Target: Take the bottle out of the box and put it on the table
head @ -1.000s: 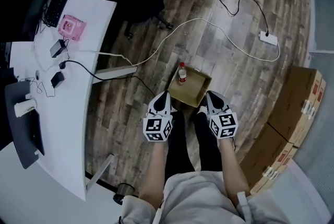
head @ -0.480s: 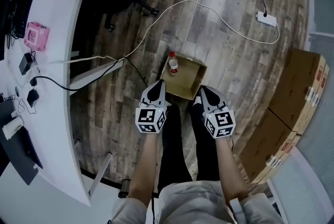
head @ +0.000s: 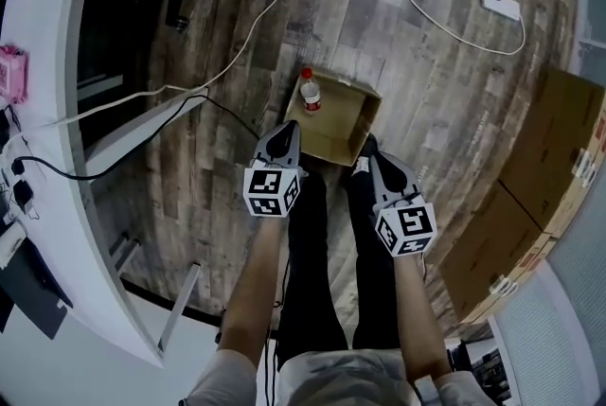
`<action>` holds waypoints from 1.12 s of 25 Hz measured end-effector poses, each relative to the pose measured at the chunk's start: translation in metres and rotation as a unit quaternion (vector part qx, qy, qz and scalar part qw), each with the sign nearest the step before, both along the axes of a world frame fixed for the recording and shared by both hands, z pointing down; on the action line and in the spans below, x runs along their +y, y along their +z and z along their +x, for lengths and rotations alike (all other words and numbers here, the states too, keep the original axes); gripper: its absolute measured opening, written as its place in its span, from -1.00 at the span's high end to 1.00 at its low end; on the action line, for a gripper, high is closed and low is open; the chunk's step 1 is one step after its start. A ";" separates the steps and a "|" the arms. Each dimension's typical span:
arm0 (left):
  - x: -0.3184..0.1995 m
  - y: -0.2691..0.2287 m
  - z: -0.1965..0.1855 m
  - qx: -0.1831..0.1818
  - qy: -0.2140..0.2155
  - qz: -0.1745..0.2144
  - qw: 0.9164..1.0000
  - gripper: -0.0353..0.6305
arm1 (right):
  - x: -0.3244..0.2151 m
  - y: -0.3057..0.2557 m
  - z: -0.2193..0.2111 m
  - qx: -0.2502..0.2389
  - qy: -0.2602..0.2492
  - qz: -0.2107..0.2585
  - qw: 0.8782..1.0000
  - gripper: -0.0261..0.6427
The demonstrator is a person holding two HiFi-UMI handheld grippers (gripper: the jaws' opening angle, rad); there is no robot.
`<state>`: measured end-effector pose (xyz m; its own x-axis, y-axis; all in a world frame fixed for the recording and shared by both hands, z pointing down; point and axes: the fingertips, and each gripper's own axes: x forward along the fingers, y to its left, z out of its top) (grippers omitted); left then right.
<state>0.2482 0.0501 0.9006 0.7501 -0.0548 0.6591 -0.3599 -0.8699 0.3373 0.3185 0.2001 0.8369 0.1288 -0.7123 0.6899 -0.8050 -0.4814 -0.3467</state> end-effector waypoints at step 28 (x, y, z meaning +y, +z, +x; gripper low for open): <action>0.034 0.256 0.000 -0.067 -0.069 0.003 0.995 0.58 | 0.003 0.159 -0.013 -0.015 -0.084 0.026 0.996 0.80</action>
